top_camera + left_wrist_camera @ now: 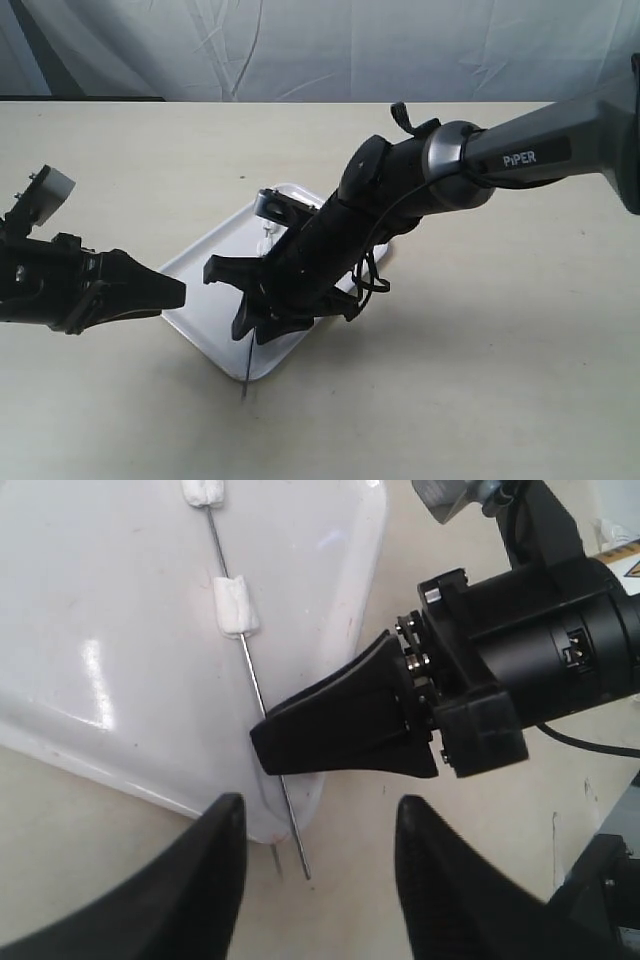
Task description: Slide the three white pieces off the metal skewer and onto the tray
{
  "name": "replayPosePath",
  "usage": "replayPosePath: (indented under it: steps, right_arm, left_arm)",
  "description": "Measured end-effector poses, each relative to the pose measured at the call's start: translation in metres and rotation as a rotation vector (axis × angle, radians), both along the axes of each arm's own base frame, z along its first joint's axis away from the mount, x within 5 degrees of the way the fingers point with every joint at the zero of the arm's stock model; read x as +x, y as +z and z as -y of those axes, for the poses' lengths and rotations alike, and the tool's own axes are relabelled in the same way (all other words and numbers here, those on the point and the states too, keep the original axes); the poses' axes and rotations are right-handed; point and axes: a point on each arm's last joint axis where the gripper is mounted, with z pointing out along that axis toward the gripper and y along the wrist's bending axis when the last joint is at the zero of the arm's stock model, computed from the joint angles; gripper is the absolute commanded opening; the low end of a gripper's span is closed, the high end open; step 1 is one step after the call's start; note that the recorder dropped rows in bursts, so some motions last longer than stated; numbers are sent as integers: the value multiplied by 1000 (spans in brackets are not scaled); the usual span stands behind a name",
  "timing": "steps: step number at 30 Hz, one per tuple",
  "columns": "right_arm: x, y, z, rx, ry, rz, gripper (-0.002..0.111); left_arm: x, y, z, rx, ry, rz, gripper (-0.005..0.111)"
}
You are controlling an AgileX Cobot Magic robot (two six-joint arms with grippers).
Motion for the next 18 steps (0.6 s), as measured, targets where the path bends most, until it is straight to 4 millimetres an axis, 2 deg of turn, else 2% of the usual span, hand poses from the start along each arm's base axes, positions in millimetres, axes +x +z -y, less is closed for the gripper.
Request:
replayPosePath:
  steps: [18]
  right_arm:
    - [1,-3,4,-63,-9,3,29]
  left_arm:
    - [-1,1,1,-9,-6,-3,46]
